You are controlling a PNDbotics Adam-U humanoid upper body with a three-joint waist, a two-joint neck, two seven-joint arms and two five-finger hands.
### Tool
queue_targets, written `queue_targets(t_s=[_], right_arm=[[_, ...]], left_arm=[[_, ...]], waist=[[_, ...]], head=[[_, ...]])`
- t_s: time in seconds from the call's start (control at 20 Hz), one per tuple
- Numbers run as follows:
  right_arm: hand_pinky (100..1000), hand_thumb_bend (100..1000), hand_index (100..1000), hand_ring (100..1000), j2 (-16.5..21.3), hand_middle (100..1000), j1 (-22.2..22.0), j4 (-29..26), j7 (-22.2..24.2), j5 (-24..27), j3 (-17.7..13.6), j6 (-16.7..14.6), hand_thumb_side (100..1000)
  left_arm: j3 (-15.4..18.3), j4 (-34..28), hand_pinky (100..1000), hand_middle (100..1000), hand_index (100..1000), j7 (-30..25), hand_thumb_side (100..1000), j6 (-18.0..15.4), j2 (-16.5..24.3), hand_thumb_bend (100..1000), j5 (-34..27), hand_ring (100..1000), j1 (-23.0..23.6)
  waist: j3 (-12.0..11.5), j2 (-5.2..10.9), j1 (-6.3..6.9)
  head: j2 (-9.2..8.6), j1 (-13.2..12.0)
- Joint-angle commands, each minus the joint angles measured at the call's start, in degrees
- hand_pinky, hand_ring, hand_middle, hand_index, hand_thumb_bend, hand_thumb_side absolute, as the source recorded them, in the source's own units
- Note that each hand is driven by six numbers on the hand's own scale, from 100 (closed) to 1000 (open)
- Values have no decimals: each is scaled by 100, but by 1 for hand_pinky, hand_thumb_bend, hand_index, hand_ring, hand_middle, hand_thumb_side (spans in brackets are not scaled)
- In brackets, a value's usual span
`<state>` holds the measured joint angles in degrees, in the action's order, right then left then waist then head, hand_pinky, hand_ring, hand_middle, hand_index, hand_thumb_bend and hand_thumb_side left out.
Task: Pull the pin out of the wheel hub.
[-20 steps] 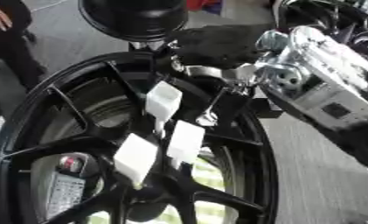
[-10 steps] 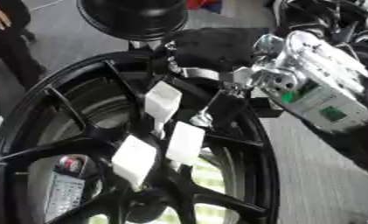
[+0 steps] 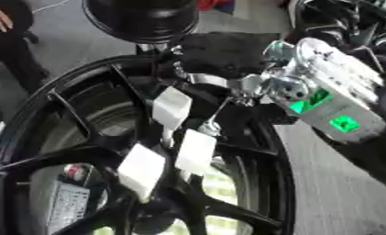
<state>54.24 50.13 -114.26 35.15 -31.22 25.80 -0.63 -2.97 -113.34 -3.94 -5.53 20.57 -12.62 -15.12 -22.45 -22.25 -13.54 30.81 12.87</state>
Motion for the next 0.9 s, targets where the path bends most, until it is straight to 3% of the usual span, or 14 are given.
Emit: queue_targets(t_s=[0.05, 0.9], right_arm=[[1000, 434, 815, 850, 107, 779, 34, -34, 60, -78, -48, 4, 100], [996, 345, 778, 834, 34, 730, -10, -34, -169, -130, -12, 141, 100]], left_arm=[[7, -126, 800, 669, 837, -24, 746, -16, 43, 100, -26, 679, -52], [-16, -126, 803, 669, 836, -68, 753, -26, 4, 100, -27, 680, -108]], waist=[[-13, 81, 59], [-59, -56, 59]], head=[[-107, 13], [-165, 23]])
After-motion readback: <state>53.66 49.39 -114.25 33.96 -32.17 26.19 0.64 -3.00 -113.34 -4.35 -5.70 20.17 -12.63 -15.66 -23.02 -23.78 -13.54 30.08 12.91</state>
